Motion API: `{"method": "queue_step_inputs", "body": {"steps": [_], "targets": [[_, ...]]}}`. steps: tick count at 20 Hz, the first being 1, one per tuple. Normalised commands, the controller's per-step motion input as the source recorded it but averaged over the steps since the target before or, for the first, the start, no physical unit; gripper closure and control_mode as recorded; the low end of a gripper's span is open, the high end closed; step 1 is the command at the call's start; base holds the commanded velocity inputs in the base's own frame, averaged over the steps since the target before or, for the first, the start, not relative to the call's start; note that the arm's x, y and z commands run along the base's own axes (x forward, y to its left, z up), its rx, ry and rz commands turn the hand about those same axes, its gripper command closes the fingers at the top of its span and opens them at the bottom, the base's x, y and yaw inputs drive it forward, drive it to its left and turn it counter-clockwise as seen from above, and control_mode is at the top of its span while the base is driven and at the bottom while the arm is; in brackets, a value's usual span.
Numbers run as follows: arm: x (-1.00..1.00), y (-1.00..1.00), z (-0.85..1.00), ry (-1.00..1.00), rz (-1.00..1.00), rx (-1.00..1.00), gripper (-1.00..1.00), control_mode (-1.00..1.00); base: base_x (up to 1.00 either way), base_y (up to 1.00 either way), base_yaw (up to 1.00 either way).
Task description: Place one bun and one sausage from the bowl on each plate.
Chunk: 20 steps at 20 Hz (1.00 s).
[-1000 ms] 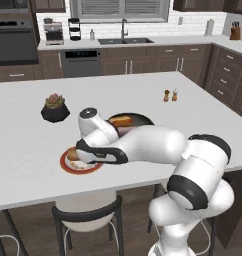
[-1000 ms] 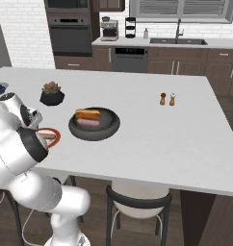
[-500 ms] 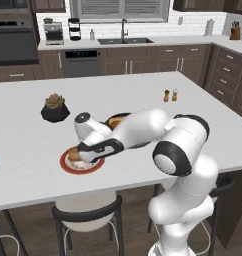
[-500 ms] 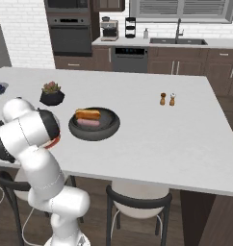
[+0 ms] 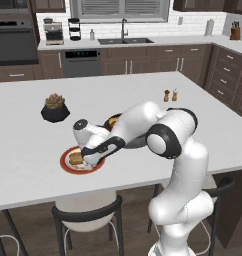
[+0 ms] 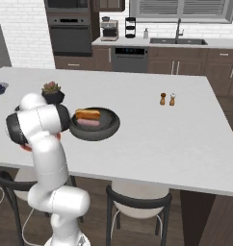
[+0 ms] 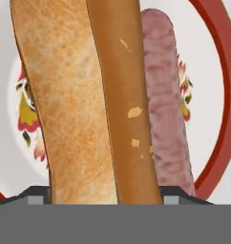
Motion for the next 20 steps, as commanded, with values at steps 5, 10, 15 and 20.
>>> {"method": "queue_step_inputs", "body": {"steps": [5,10,15,20], "targets": [[0.18,0.00,-0.07,0.00,0.00,-0.01,-1.00,-1.00,0.00,0.00,0.00],[-0.11,-0.02,0.35,0.00,0.00,0.00,-1.00,-1.00,0.00,0.00,0.00],[-0.30,-0.26,0.76,-0.01,0.00,0.01,-1.00,-1.00,0.00,0.00,0.00],[-0.37,-0.57,0.96,0.00,0.00,0.13,-1.00,-1.00,0.00,0.00,0.00]]}}
